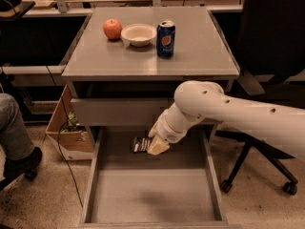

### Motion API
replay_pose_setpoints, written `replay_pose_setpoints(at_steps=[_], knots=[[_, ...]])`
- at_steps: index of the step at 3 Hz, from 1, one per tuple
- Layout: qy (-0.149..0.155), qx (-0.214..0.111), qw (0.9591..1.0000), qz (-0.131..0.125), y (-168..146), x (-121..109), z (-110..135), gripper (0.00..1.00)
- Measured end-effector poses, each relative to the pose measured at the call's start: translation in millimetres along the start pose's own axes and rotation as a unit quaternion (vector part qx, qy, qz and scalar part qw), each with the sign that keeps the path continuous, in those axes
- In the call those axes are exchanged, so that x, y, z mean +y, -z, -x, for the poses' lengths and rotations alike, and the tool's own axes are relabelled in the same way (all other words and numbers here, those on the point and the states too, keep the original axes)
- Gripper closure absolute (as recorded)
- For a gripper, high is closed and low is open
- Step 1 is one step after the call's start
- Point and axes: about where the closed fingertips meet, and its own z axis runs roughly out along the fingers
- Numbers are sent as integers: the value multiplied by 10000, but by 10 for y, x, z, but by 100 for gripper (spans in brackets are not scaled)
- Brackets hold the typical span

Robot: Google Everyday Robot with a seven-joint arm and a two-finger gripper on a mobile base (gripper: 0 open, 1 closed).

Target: Place rxbar chocolate into middle drawer

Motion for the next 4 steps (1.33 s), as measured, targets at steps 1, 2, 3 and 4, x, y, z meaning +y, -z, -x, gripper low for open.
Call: replay_pose_setpoints(at_steps=[1, 2, 3, 4], knots=[[125, 19, 9999, -66, -352, 15, -357, 100], [312, -38, 9995, -105, -717, -28, -744, 100], [404, -57, 9991, -61, -1100, -54, -1076, 100], [404, -57, 9991, -61, -1101, -53, -1076, 100]])
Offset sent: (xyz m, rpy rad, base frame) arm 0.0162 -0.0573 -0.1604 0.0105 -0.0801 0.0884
